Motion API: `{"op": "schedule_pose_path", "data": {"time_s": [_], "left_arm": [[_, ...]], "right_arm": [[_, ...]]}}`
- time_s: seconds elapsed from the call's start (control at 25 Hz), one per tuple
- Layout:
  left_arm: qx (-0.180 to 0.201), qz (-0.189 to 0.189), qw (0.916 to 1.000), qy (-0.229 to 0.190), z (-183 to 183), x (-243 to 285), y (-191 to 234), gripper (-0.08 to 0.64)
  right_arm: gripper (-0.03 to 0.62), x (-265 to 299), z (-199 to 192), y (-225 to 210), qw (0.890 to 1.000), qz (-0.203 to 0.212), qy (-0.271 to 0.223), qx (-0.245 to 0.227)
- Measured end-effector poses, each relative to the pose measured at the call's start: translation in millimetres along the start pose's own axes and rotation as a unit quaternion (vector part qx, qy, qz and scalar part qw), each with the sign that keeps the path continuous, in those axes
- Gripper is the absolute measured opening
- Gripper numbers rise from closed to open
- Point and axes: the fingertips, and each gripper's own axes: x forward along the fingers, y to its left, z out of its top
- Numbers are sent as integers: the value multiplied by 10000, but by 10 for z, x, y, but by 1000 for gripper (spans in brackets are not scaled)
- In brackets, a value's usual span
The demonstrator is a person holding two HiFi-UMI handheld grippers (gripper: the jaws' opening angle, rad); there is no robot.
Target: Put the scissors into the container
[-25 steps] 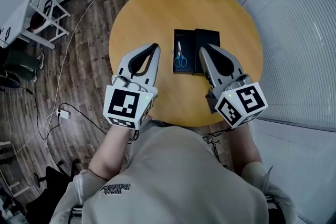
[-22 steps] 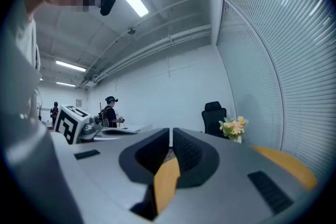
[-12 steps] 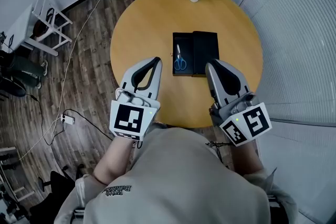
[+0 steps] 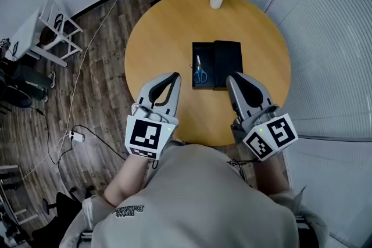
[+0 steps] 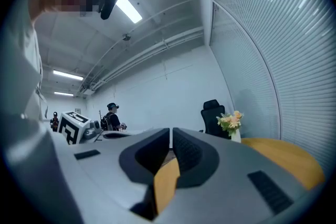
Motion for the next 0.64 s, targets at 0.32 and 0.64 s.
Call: {"op": "schedule_pose_path", "data": {"time_s": [0.32, 0.64], "left_arm": [[-20, -113, 9999, -27, 29, 7, -25, 21], [-83, -198, 9997, 64, -54, 25, 5, 21]], "right_arm": [[40, 16, -18, -1, 9999, -7, 58, 104], [40, 39, -89, -25, 9997, -144, 155, 123]]}}
